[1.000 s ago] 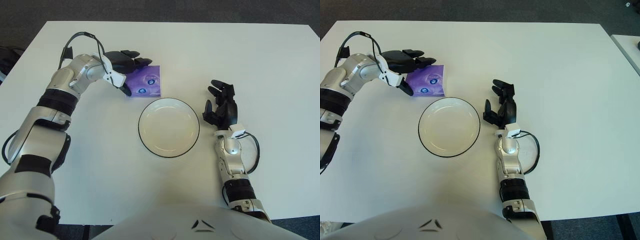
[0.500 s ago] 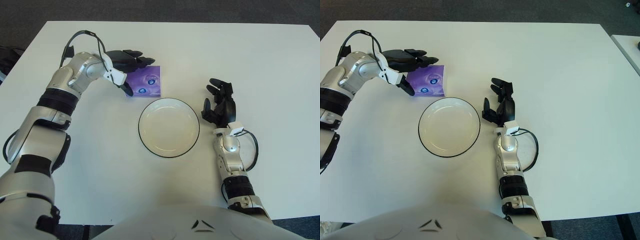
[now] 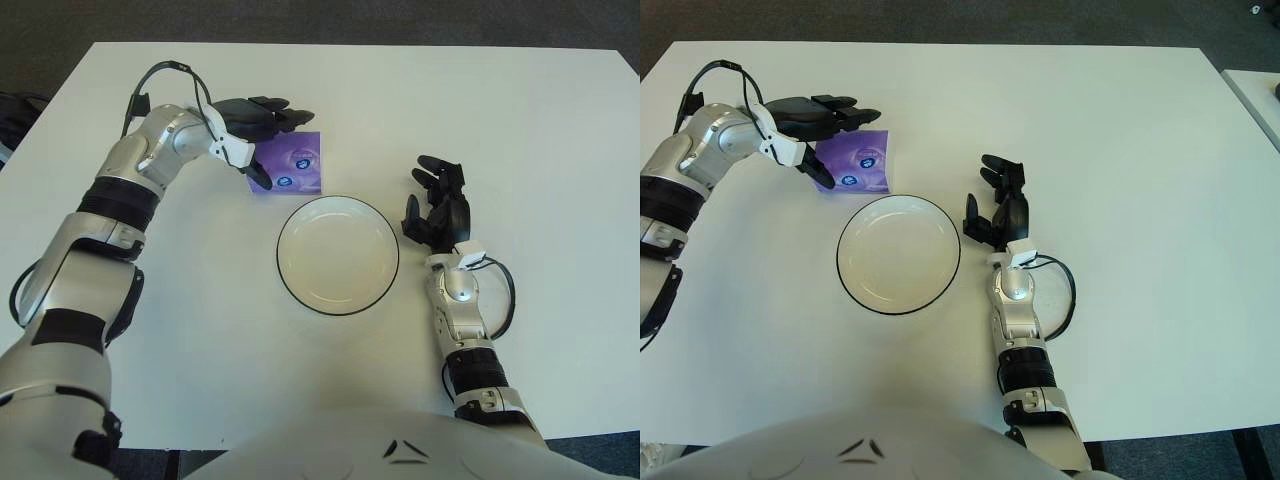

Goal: Put the tissue paper into the plate.

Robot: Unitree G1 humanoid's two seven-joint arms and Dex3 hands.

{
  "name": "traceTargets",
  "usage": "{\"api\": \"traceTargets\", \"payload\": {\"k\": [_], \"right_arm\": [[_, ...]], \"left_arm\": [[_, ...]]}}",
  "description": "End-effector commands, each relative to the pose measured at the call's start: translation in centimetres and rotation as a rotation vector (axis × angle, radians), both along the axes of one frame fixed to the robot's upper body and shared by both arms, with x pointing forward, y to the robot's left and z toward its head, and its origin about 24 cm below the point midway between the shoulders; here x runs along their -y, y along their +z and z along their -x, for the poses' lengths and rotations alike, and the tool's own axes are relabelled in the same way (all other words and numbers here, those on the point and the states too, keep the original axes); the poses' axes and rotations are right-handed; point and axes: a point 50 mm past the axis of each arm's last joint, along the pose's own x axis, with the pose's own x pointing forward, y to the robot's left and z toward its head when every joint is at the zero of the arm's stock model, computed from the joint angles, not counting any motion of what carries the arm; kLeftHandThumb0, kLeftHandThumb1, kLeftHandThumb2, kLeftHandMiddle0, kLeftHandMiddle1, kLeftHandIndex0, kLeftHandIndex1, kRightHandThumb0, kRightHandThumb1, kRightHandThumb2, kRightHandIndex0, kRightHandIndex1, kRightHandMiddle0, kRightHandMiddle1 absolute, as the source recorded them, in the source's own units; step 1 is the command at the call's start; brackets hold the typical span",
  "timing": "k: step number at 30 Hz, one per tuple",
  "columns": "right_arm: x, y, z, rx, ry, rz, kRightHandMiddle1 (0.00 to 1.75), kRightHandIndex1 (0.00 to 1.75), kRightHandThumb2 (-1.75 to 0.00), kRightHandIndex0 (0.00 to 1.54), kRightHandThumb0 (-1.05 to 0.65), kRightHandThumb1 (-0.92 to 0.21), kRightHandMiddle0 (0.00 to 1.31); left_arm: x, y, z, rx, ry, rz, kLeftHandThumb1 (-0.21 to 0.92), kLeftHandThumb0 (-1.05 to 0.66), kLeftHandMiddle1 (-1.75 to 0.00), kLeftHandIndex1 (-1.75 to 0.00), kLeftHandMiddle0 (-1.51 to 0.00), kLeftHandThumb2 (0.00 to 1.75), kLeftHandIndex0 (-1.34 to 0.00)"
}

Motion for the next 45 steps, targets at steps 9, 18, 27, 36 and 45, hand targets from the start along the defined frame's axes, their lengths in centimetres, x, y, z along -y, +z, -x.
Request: {"api": "traceTargets", "payload": {"k": [9,18,27,36,45], "right_arm": [[0.1,-9.0,4.7,-0.398,-0.033,-0.027,1.18,0.96,-1.06,0.40,-0.21,-0.57,0.07],[0.2,-9.0,4.8,-0.392,-0.035,-0.020,1.18,0.96,-1.03,0.41,-0.24,-0.58,0.06],[0.3,-8.9,4.9,-0.387,-0.052,-0.025,1.18,0.95,-1.01,0.41,-0.26,-0.59,0.07],[0.5,-9.0,5.1,-0.384,-0.070,-0.033,1.18,0.95,-1.01,0.41,-0.25,-0.59,0.07],[0.5,-8.9,5.1,-0.379,-0.077,-0.037,1.18,0.95,-1.02,0.40,-0.25,-0.59,0.07]], "left_arm": [[0.9,-1.9,-0.7,0.026,0.027,0.124,0.83,-1.05,0.00,0.00,0.00,0.01,0.00],[1.6,-3.8,-1.0,0.014,0.058,0.167,0.84,-1.05,0.00,0.00,0.00,0.02,0.00],[1.5,-5.7,-1.5,-0.021,0.122,0.141,0.87,-1.05,0.00,0.00,0.00,0.03,0.00],[1.5,-7.0,-1.9,-0.064,0.161,0.068,0.90,-1.05,0.00,0.00,0.00,0.03,0.00],[1.3,-7.6,-2.0,-0.105,0.182,-0.014,0.90,-1.05,0.00,0.00,0.00,0.03,0.00]]}}
